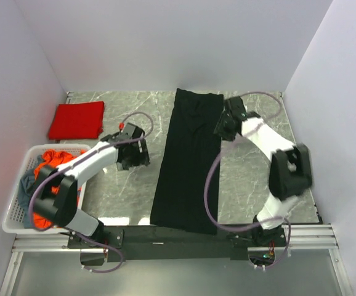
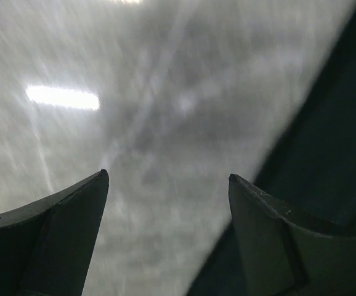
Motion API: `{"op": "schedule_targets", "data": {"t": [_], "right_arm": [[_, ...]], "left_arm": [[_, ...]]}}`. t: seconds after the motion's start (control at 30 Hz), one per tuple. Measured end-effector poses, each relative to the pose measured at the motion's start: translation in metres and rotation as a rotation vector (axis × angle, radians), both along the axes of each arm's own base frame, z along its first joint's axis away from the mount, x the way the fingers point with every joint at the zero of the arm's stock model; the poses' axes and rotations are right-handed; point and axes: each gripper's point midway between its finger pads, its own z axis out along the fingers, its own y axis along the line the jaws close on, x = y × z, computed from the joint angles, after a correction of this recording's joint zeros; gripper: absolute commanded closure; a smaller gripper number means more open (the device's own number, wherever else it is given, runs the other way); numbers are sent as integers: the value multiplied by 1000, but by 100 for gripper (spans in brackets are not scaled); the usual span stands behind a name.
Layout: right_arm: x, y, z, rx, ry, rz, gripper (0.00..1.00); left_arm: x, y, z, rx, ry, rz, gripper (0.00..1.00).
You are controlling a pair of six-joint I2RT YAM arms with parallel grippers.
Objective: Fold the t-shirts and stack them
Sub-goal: Fold the tshirt
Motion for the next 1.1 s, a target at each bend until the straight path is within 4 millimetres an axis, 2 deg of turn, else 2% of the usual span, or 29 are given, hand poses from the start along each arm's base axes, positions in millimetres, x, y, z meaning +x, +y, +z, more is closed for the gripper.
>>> {"op": "schedule_targets", "data": {"t": [0.07, 0.1, 0.17, 0.3, 0.43, 0.5, 0.6, 0.73, 0.93, 1.1], "right_arm": [[-34, -2, 15, 11, -20, 15, 50], [-58, -1, 19, 14, -26, 30, 50], [-98, 3, 17, 25, -15, 68, 49], [-191, 8, -19, 26, 104, 159, 49], [-273, 14, -46, 38, 240, 257, 49], [-299, 17, -50, 57, 276, 295, 49], [-329, 22, -51, 84, 320, 336, 49], [-356, 29, -57, 105, 387, 372, 49], [-380, 34, -72, 57, 494, 385, 49], [-385, 37, -79, 36, 529, 377, 53]], "left_arm": [[-26, -11, 3, -33, 27, -38, 16], [-38, -16, 4, -49, 37, -51, 16], [-61, -27, 5, -79, 60, -88, 16], [-115, -50, -2, -134, 135, -166, 17], [-152, -55, -15, -128, 221, -191, 22], [-167, -55, -20, -114, 258, -193, 23], [-181, -55, -26, -103, 287, -195, 29], [-194, -53, -35, -81, 328, -194, 33], [-204, -55, -49, -39, 374, -204, 35], [-206, -58, -51, -37, 378, -207, 37]]}}
